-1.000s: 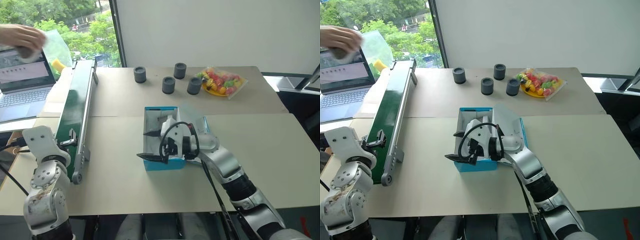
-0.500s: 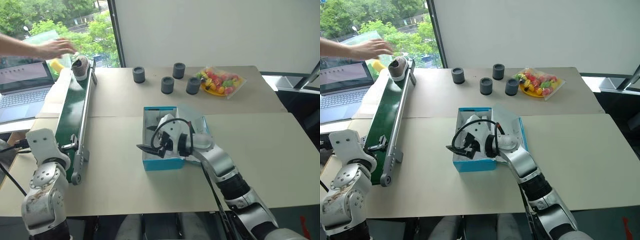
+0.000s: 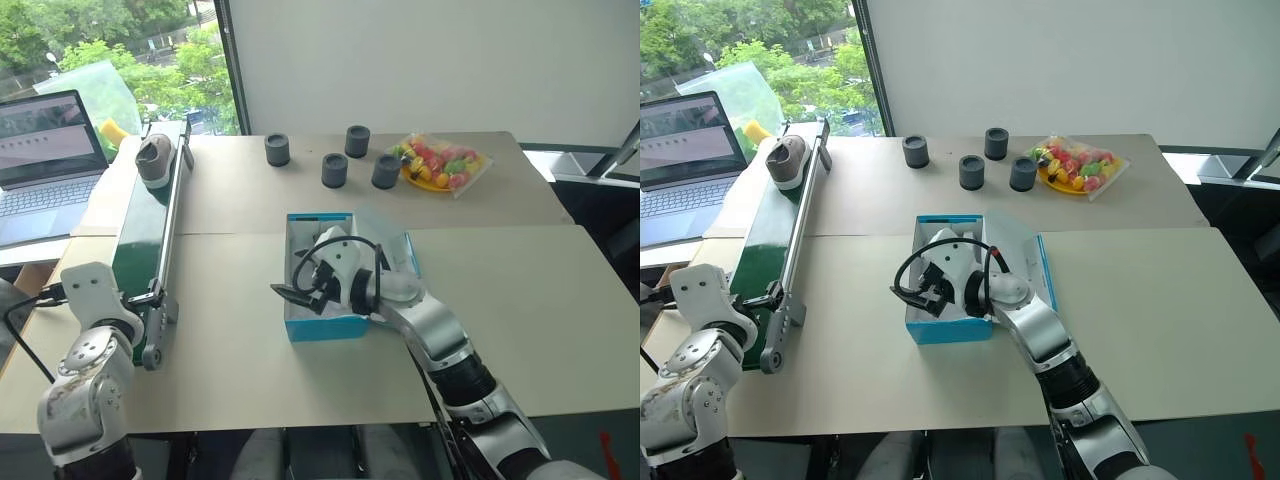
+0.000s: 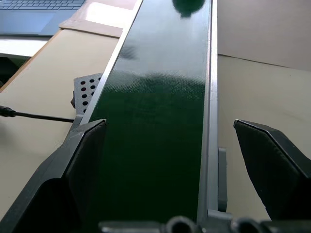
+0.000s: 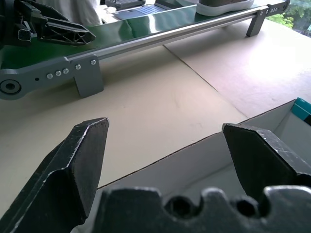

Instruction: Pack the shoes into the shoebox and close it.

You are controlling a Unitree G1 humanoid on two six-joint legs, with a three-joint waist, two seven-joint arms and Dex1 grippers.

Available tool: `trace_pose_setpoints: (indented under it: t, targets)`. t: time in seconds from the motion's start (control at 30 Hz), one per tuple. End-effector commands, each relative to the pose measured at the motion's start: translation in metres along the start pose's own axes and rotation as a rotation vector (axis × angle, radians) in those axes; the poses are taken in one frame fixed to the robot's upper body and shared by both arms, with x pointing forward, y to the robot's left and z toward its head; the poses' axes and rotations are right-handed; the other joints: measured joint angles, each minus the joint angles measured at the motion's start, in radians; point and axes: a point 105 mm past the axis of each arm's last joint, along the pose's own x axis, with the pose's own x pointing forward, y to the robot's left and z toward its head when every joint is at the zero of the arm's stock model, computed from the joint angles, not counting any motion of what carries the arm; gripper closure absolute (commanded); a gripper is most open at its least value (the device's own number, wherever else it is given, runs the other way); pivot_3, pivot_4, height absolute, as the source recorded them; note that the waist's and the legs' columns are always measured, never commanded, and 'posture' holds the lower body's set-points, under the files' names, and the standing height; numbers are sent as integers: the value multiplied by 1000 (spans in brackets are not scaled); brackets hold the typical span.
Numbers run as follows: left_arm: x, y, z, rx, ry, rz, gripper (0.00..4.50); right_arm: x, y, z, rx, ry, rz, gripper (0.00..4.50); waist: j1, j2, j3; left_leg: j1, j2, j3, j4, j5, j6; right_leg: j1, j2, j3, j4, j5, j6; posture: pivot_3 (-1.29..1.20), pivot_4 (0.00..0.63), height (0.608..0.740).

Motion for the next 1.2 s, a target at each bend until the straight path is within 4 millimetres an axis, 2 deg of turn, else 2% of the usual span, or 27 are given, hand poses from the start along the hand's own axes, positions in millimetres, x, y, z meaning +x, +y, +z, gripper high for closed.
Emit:
trace_pose_setpoints:
  t: [0.03, 0.6, 1.0, 1.2]
  targets:
    - [-1, 4, 13, 8, -38, 3, 0, -2, 0, 14, -12, -41, -18, 42, 0, 0, 0, 0, 0, 0, 0, 0, 0, 0, 0, 0, 0, 0, 0, 0, 150, 740]
    - [2, 4, 7, 9, -16, 5, 0, -3, 1, 13, 8, -38, -15, 42, -1, 0, 0, 0, 0, 0, 0, 0, 0, 0, 0, 0, 0, 0, 0, 0, 150, 740]
    - [5, 3, -6, -11, 19, 11, 0, -6, -1, 15, 9, -38, -28, 42, -1, 0, 0, 0, 0, -1, 0, 0, 0, 0, 0, 0, 0, 0, 0, 0, 150, 740]
    - [8, 6, -19, -52, 61, 51, 0, -7, -3, 17, 8, -39, -35, 42, 0, 0, 0, 0, 0, -1, 0, 0, 0, 0, 0, 0, 0, 0, 0, 0, 150, 740]
